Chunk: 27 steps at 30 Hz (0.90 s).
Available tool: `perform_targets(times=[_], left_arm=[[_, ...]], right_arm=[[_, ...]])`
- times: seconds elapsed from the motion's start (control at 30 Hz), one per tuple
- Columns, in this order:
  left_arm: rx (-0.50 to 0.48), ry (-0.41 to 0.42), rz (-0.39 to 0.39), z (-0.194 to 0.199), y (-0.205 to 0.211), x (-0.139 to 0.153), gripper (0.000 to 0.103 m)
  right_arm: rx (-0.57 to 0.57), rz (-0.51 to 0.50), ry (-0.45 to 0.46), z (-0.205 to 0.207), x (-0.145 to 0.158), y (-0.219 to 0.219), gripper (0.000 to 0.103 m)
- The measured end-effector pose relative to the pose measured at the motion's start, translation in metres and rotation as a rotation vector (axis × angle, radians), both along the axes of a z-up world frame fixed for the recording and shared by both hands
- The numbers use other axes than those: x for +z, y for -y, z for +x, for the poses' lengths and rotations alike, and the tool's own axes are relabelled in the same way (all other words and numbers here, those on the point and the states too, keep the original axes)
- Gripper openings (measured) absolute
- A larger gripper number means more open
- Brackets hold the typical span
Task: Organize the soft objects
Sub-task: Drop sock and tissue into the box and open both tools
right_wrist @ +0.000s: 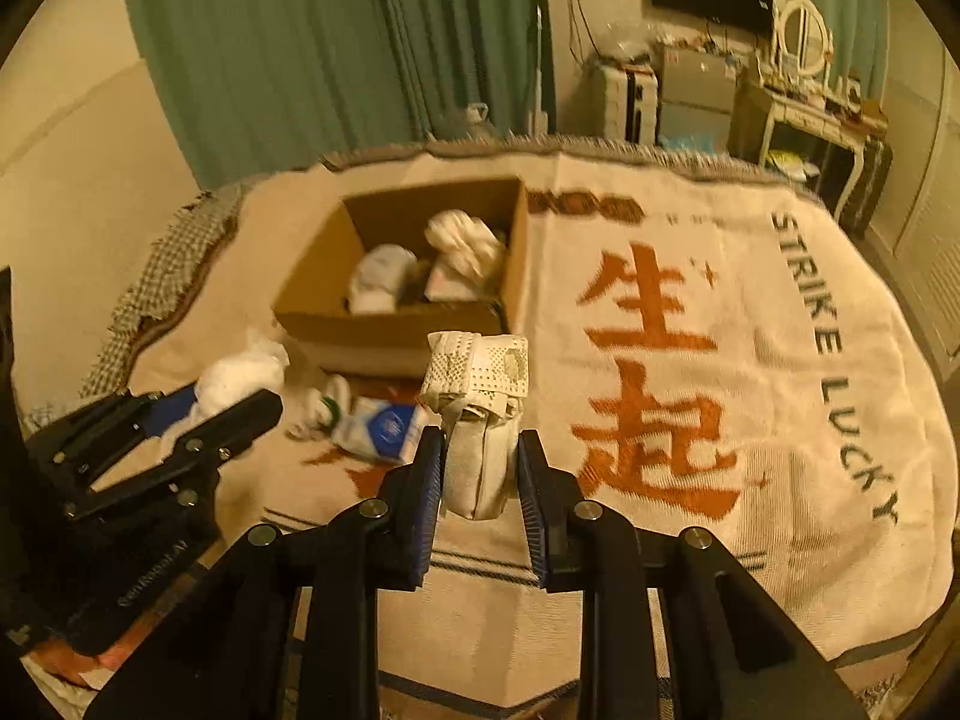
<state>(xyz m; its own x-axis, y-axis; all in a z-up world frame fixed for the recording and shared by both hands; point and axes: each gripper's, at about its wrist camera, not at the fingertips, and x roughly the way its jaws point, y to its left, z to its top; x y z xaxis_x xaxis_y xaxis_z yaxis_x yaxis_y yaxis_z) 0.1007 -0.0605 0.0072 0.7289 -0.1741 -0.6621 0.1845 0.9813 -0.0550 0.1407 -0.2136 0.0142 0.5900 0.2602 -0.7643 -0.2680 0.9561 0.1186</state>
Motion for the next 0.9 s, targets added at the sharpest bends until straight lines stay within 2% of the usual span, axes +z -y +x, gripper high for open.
perform_targets(times=[0.17, 0.37, 0.5, 0.67, 0.83, 0.9], left_arm=[[-0.014, 0.067, 0.031, 0.022, -0.019, 0.029, 0.027], [-0.006, 0.072, 0.002, 0.072, -0.045, 0.018, 0.027], [-0.002, 0.041, -0.009, 0.105, -0.056, -0.007, 0.028], [-0.003, -0.041, -0.026, 0.152, -0.065, -0.053, 0.027], [-0.023, -0.078, -0.003, 0.177, -0.060, -0.083, 0.028], [-0.013, -0.094, -0.016, 0.183, -0.060, -0.087, 0.030]], right_arm=[[0.047, 0.017, 0.051, 0.016, 0.029, -0.031, 0.024], [0.077, 0.027, 0.065, 0.068, 0.033, -0.060, 0.024], [0.083, 0.029, 0.032, 0.110, 0.014, -0.072, 0.024], [0.084, 0.009, -0.017, 0.157, -0.027, -0.081, 0.024], [0.072, -0.004, -0.072, 0.190, -0.067, -0.082, 0.024], [0.066, 0.008, -0.090, 0.198, -0.076, -0.080, 0.024]])
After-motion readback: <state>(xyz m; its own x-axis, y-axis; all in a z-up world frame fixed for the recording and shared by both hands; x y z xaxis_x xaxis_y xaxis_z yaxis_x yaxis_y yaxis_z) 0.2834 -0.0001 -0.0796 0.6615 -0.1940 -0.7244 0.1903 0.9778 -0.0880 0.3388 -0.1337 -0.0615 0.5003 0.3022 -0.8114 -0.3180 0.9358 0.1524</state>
